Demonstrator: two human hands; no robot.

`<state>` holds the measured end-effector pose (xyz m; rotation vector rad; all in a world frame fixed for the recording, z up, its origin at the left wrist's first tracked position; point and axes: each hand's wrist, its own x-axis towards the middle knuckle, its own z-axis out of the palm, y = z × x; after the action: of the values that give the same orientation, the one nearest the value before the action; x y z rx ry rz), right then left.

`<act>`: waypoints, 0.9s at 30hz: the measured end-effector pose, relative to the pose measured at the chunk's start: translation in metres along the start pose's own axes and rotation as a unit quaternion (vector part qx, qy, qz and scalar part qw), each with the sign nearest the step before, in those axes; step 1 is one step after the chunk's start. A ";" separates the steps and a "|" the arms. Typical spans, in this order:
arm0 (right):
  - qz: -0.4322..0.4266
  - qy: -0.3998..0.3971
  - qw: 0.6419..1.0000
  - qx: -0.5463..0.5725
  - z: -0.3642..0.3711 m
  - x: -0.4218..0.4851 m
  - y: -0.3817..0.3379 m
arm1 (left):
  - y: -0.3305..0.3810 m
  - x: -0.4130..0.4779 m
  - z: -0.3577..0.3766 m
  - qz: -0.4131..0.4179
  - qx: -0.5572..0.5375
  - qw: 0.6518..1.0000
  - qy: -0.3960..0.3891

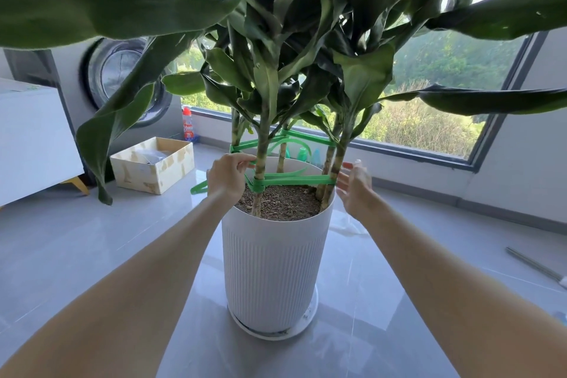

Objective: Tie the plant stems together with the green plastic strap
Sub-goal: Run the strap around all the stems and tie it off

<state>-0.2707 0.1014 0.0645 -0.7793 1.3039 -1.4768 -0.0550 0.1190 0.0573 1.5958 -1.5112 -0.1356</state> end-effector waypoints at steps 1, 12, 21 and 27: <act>0.013 -0.023 1.000 0.006 0.000 0.000 0.003 | 0.001 0.000 0.001 -0.002 0.003 1.000 -0.008; 0.040 -0.185 0.974 0.125 0.001 0.012 0.013 | 0.002 0.001 0.009 0.034 0.071 0.995 -0.064; 0.065 -0.172 0.969 0.164 -0.007 0.019 0.008 | 0.006 -0.004 0.006 0.050 0.122 0.991 -0.019; 0.051 -0.019 0.976 0.211 -0.024 0.021 0.008 | 0.005 -0.006 0.003 0.033 0.120 0.992 -0.017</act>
<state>-0.2971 0.0905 0.0483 -0.4524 0.9376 -1.5748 -0.0617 0.1232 0.0561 1.7352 -1.6539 0.0588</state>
